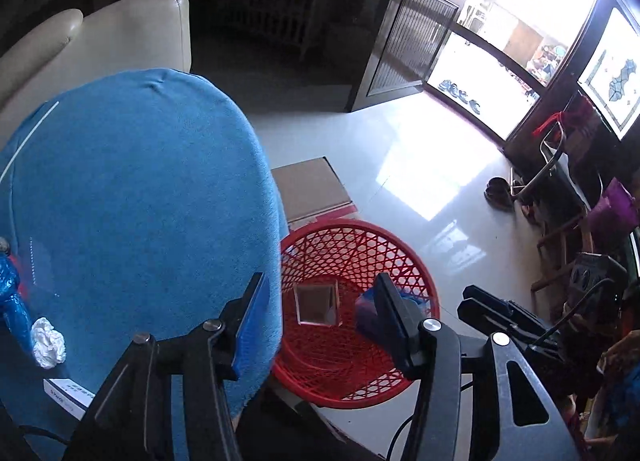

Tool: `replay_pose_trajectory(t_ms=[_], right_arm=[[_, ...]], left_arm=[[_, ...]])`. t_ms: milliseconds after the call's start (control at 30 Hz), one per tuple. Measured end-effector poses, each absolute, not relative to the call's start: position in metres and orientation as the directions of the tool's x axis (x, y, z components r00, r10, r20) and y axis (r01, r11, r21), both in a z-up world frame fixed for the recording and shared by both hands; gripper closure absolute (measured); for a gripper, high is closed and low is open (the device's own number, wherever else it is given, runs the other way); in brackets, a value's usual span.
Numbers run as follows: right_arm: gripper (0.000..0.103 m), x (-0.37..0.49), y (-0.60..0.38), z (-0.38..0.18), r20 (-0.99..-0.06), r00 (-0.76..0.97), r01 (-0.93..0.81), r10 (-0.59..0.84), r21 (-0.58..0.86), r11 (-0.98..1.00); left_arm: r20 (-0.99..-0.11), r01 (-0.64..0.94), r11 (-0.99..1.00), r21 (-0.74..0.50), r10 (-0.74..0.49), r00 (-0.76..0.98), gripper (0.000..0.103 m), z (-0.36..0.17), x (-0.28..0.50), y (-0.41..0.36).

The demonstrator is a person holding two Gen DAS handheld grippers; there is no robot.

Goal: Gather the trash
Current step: 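Carry both boxes to the red wastebasket and open both tools to drop them, then grasp the blue plastic bag with the left tool while the right tool grasps the white box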

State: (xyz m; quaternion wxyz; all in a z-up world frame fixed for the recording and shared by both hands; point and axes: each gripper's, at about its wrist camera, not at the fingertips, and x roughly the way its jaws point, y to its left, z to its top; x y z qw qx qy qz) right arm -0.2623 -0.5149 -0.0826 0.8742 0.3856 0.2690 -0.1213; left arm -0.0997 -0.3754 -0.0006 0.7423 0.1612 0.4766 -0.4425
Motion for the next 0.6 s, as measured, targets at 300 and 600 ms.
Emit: replay_pose_trajectory(t_ms=[300,600], right_arm=[[0.038,-0.215,-0.487,-0.071,-0.545,0.836,0.334,0.071,0.606,0.722],[0.038,-0.133,-0.414,-0.056,-0.552,0.793,0.141,0.259,0.580,0.803]], left_arm=[[-0.825,0.710,0.691,-0.136,-0.476,0.304,0.045,0.020,-0.063,-0.272],[-0.785,0.406,0.912,-0.057,-0.292,0.546,0.039,0.028,-0.007,-0.109]])
